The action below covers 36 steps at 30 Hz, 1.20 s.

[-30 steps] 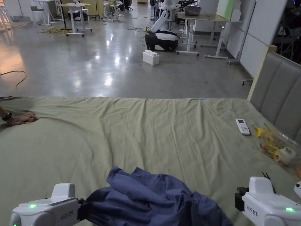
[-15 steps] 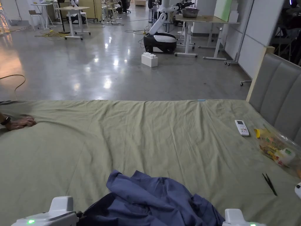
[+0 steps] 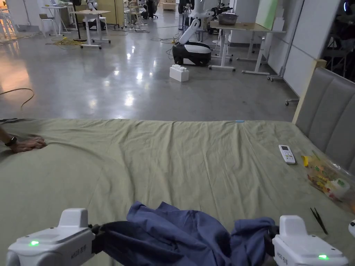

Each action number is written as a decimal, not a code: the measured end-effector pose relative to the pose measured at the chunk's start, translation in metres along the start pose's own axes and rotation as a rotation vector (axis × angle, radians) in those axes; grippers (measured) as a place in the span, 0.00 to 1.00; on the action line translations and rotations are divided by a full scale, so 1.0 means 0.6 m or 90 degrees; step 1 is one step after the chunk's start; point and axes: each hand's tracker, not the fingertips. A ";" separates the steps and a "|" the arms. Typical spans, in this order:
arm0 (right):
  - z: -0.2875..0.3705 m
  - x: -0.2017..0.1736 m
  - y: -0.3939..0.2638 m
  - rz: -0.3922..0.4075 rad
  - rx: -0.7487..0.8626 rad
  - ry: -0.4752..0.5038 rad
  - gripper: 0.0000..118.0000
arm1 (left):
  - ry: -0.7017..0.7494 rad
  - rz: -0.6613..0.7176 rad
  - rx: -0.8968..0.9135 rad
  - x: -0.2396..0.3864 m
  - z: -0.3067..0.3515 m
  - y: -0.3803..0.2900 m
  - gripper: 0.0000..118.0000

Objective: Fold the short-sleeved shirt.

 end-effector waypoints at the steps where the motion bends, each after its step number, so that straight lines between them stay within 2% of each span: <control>1: 0.012 0.001 0.018 0.006 0.015 -0.001 0.07 | -0.006 0.009 0.013 -0.001 0.008 0.016 0.04; 5: 0.044 0.012 0.078 0.016 0.069 -0.013 0.07 | -0.003 0.002 0.066 -0.003 0.048 0.077 0.04; 8: 0.069 0.024 0.123 0.041 0.108 -0.046 0.07 | 0.005 -0.003 0.099 -0.017 0.078 0.127 0.04; 17: 0.100 0.075 0.253 0.003 0.207 -0.069 0.07 | 0.054 0.017 0.195 -0.066 0.162 0.268 0.04; 20: 0.106 0.059 0.301 0.029 0.241 -0.077 0.07 | 0.089 0.006 0.206 -0.069 0.166 0.305 0.04; 28: 0.075 0.026 0.419 0.034 0.280 -0.082 0.07 | 0.128 -0.032 0.232 -0.084 0.147 0.409 0.04; 32: 0.076 0.008 0.469 0.073 0.313 -0.112 0.07 | 0.144 -0.028 0.248 -0.091 0.142 0.460 0.04; 36: 0.040 0.008 0.527 0.049 0.314 -0.107 0.07 | 0.158 -0.041 0.261 -0.093 0.126 0.516 0.04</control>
